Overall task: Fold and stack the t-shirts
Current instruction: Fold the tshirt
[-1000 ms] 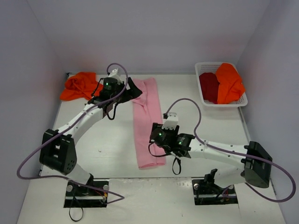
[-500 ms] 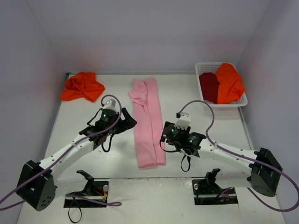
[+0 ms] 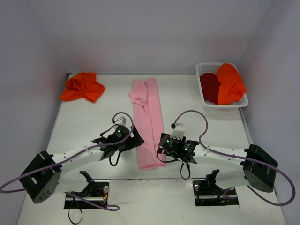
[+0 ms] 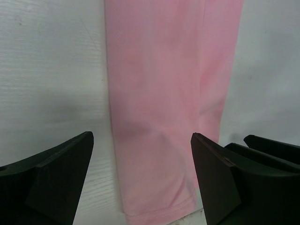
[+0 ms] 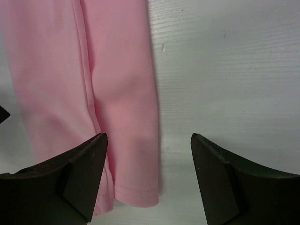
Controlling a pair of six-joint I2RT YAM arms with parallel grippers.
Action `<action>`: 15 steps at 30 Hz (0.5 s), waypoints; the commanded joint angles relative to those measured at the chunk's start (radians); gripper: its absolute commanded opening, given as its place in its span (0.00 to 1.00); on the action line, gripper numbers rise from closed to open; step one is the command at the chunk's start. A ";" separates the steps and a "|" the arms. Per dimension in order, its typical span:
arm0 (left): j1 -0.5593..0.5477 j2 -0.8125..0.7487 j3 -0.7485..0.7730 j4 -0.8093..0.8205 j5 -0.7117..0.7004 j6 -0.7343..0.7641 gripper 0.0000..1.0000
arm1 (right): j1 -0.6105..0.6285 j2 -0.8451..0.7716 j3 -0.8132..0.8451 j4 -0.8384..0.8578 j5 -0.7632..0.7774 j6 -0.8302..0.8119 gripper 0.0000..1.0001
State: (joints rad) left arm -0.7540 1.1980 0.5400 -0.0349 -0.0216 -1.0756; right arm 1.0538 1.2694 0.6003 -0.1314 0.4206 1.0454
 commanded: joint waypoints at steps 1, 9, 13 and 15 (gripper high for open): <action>-0.031 0.017 0.009 0.110 -0.040 -0.058 0.80 | 0.028 0.018 0.006 0.023 0.030 0.051 0.68; -0.117 0.035 -0.038 0.153 -0.084 -0.122 0.80 | 0.098 0.047 0.004 0.023 0.041 0.113 0.68; -0.153 0.020 -0.054 0.139 -0.103 -0.150 0.80 | 0.129 0.054 -0.005 0.021 0.040 0.142 0.68; -0.172 0.006 -0.063 0.133 -0.118 -0.167 0.80 | 0.137 0.053 -0.013 0.021 0.041 0.156 0.68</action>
State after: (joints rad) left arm -0.9009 1.2358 0.4744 0.0586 -0.0929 -1.1931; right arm 1.1755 1.3239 0.5949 -0.1173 0.4210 1.1469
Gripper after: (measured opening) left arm 0.796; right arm 0.682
